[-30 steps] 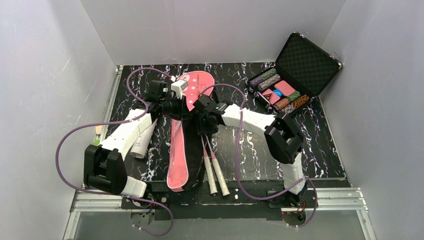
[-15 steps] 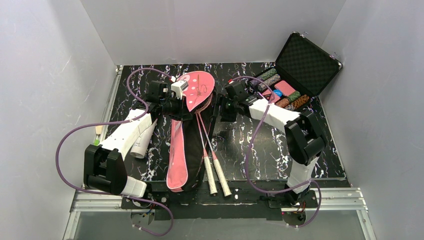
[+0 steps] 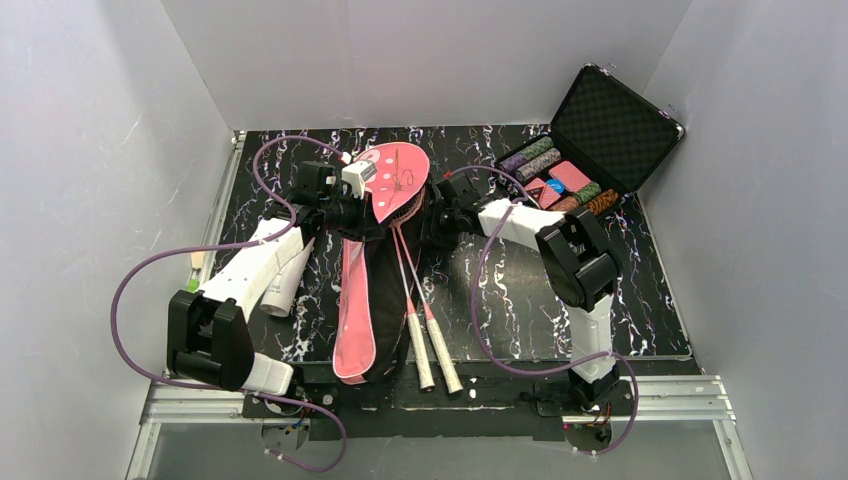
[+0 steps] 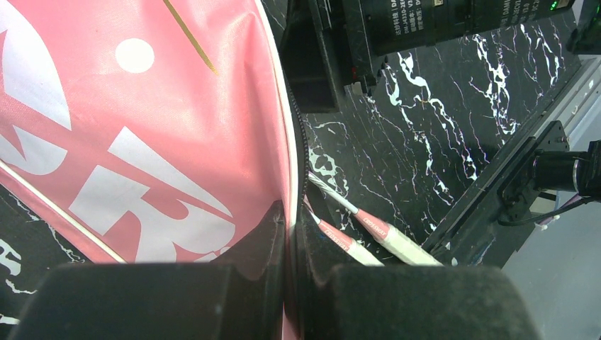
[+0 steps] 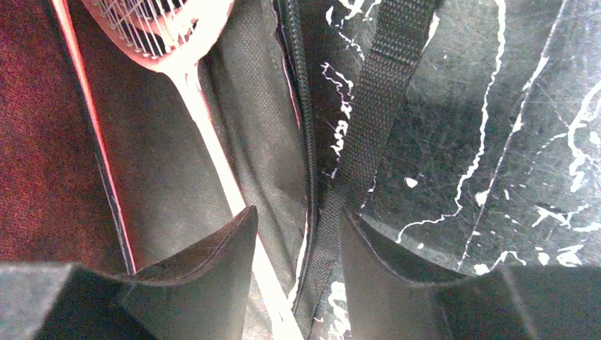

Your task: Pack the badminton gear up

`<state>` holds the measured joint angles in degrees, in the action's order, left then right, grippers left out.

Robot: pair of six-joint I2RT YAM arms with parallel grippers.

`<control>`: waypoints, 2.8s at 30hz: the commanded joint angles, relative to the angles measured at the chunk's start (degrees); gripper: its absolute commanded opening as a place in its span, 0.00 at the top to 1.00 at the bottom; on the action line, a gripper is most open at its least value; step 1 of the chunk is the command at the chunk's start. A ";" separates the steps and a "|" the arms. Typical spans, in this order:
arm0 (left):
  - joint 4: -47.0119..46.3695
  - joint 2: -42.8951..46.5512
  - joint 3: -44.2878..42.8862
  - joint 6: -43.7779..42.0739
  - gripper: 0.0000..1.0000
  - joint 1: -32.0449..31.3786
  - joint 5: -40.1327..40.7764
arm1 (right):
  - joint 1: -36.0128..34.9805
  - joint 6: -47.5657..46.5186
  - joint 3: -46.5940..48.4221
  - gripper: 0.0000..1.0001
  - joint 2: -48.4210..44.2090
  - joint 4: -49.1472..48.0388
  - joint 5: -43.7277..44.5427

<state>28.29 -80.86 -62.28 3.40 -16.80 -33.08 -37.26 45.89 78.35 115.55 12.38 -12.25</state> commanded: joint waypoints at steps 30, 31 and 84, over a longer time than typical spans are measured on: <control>0.10 3.23 -1.07 -2.49 0.95 -0.39 -3.21 | -0.27 4.50 -8.75 0.99 -9.76 -11.71 -8.21; 1.16 2.86 -1.79 -3.03 0.89 -0.50 -3.87 | -0.27 3.99 -7.95 0.99 -11.40 -9.82 -7.82; 13.11 10.40 -5.40 -13.60 0.27 -13.79 8.09 | -2.69 7.20 3.99 0.99 -19.34 4.81 -10.27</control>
<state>42.81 -70.13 -73.14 -9.17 -30.59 -30.50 -39.13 52.34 78.67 98.74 18.13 -19.68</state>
